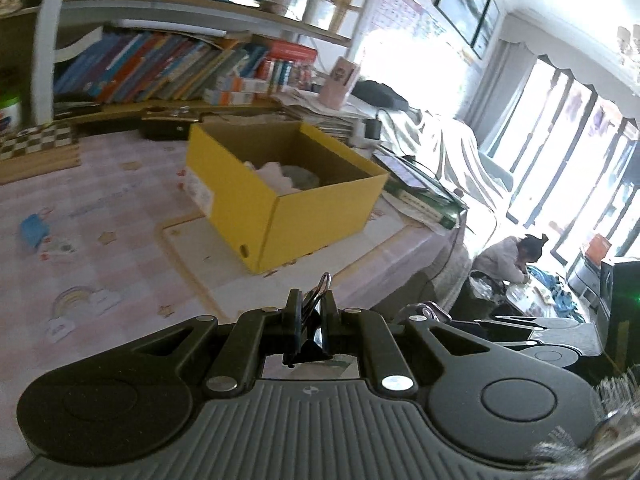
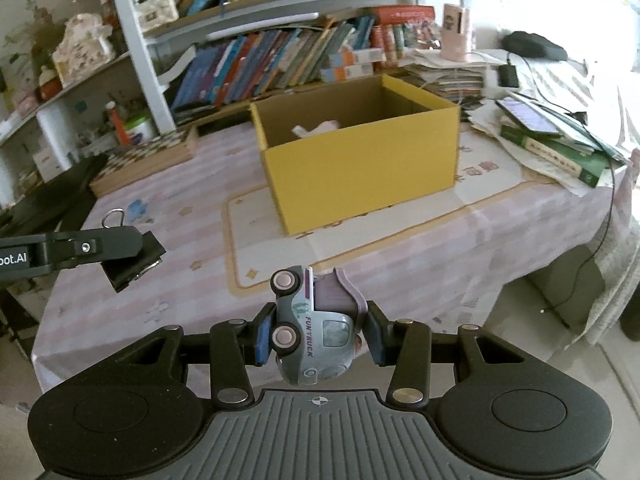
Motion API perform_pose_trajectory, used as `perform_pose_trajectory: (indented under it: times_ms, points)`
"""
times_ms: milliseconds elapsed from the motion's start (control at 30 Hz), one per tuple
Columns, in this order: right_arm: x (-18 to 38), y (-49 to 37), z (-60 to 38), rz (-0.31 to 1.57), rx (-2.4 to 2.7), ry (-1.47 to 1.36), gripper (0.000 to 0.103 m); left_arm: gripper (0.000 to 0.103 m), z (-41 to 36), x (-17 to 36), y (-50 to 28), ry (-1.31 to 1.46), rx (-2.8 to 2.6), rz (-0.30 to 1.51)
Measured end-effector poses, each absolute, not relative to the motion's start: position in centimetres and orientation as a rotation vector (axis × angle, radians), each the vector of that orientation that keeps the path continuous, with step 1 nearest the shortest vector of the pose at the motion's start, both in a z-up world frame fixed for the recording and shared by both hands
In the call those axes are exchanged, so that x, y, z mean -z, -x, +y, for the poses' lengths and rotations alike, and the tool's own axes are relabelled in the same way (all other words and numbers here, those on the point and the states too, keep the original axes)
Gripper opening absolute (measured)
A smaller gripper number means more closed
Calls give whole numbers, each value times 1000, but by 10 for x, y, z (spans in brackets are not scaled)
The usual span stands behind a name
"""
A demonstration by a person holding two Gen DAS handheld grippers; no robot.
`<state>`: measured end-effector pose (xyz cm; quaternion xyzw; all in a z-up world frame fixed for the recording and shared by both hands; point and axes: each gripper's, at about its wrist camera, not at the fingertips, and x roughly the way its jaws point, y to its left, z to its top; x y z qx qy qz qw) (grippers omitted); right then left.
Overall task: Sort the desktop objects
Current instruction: 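Lift the binder clip and toy truck and carry them toward the yellow box, then lower the binder clip with the left gripper while the right lowers the truck into the box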
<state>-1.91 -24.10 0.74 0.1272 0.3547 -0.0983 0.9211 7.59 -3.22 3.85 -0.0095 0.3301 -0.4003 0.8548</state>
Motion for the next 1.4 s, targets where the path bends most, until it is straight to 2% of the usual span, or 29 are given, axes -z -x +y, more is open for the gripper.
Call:
perform_pose_trajectory:
  times_ms: [533, 967, 1400]
  points:
    - [-17, -10, -330, 701, 200, -262, 45, 8, -125, -52, -99, -3, 865, 661]
    - [-42, -54, -400, 625, 91, -214, 45, 8, -190, -74, -128, 9, 779, 567]
    - [-58, -117, -434, 550, -86, -107, 45, 8, -222, -79, -168, -32, 627, 526]
